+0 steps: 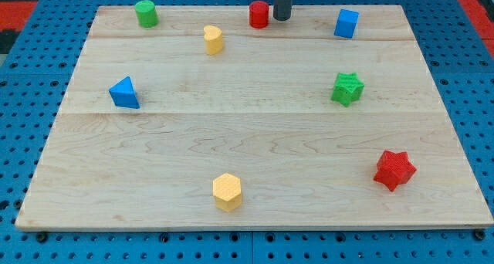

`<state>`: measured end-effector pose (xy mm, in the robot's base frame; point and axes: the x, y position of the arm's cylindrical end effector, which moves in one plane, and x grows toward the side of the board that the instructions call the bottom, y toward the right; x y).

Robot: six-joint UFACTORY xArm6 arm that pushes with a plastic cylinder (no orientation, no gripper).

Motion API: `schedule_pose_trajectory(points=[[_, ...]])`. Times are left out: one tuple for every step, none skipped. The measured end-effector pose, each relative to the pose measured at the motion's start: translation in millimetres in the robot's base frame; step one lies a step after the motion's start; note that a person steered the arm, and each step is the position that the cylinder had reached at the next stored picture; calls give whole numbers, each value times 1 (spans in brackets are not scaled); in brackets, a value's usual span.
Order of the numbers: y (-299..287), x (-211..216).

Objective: Push the blue cube towards yellow heart

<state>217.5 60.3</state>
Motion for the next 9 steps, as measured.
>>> schedule_pose_trajectory(points=[[2, 0], [4, 0], [13, 0], [17, -1], [17, -1], [17, -1], [62, -1], [76, -1], [76, -1]])
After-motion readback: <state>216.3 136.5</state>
